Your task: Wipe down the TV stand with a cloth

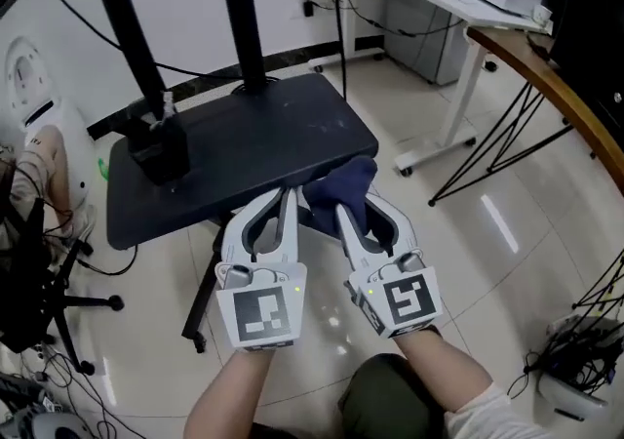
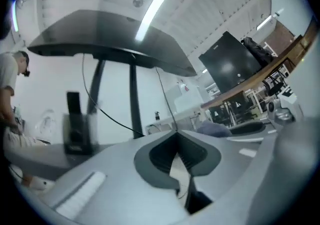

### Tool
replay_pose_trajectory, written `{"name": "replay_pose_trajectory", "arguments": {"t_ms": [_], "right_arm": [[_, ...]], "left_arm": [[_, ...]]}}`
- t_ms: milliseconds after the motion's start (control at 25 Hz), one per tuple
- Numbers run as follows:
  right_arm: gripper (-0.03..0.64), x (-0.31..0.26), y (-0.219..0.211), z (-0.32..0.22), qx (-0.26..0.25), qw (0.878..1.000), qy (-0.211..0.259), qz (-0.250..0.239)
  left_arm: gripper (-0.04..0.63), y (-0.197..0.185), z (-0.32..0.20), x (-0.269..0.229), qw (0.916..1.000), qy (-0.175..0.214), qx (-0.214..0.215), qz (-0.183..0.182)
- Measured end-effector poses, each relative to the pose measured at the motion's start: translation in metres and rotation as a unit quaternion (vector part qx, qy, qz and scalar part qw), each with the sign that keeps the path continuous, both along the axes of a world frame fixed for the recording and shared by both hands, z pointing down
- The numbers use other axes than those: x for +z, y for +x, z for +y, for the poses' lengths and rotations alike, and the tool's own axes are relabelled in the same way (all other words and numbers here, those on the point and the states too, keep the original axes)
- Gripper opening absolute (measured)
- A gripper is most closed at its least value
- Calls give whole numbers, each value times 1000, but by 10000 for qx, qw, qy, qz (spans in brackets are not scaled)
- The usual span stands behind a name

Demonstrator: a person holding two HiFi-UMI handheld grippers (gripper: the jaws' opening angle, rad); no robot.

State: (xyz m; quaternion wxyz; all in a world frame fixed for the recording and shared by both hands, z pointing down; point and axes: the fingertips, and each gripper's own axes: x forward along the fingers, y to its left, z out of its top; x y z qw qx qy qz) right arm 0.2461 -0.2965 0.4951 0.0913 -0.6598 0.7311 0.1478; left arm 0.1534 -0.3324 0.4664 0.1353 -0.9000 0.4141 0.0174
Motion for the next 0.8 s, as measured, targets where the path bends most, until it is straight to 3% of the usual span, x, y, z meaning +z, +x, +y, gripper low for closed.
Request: {"name": "replay_pose_trajectory", "arguments": {"t_ms": [120,240,360,440,600,720,800], "right_arm": [[100,-83,-64,8,-482,9962,691,218],[101,-114,-106,16,-717,9944,773,34],[101,-115,-124,7,-766,9944,730,2],[101,-107,-127,-2,-699,9948,732,59],[101,-112,-126,-26,-670,9942,801,245],[100,-164,-114,-51,-554,9953,714,358],[100,-212,-107,-54,-456,9974,517,220]], "left_arm": [[183,-95,9,-66,9970,330,-623,310],[181,-178,12,-108,9871,962,-912,897],[178,-220,7,-106,9837,1054,-1107,946],[178,-227,2,-98,9832,1096,-1202,829],[181,-214,-27,-84,9877,798,-1328,207],[179,-191,-48,-159,9818,1469,-1139,383],[180,-184,-53,-196,9852,1207,-1164,-368]]}}
